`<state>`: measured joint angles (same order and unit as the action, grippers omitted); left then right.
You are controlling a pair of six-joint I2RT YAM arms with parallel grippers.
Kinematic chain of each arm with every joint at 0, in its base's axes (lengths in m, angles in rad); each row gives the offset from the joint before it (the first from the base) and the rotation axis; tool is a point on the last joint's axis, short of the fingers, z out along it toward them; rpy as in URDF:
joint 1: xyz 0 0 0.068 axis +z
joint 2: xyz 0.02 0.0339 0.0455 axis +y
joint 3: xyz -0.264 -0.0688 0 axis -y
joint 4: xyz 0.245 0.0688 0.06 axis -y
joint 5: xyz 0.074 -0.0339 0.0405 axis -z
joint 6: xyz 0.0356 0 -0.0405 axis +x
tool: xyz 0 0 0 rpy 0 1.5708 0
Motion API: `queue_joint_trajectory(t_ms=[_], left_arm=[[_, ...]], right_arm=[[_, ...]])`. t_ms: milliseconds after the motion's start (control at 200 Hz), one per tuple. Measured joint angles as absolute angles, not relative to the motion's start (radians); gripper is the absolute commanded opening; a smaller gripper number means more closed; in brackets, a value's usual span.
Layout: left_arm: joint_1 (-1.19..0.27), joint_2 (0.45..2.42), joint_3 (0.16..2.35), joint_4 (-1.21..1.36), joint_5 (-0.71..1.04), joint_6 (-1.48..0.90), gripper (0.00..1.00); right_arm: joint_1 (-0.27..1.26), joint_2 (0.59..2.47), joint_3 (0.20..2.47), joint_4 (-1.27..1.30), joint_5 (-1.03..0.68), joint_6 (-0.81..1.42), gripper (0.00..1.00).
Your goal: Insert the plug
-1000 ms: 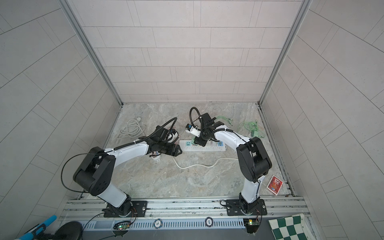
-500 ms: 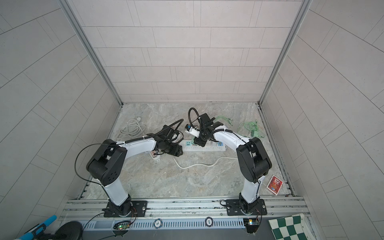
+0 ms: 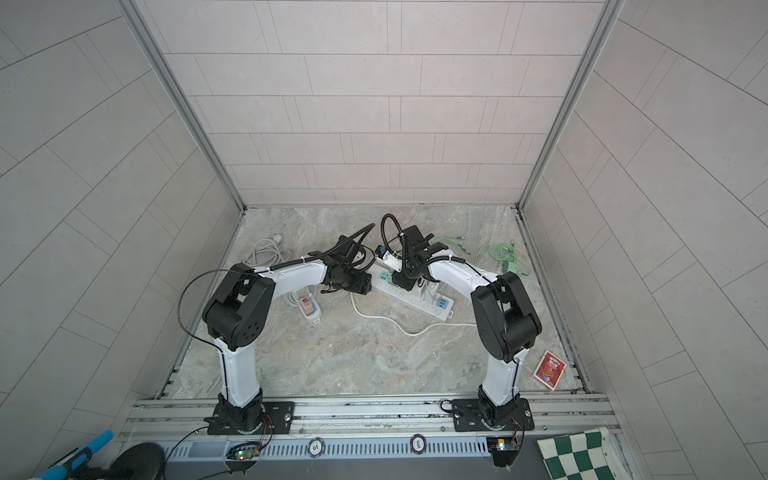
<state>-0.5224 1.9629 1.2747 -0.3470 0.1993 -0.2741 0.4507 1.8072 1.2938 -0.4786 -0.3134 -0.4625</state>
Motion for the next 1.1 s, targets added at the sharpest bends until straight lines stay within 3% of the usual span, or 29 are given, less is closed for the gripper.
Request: queue_joint_trajectory(t_ms=[515,645,1101], left_arm=[[-0.517,1.732,1.188,-0.263,0.218,-0.288,0.81],[-0.517,1.684,1.168,-0.252,0.219,-0.288,0.85],[-0.511,1.649,1.050,-0.226,0.163,-0.298,0.92]], right_arm=[[0.453,1.863,1.361,-0.545,-0.298,-0.403,0.00],[0.453,1.865,1.366,-0.552,-0.292,-0.385,0.18],[0.435,1.797,1.320,-0.588,-0.298,-0.324,0.45]])
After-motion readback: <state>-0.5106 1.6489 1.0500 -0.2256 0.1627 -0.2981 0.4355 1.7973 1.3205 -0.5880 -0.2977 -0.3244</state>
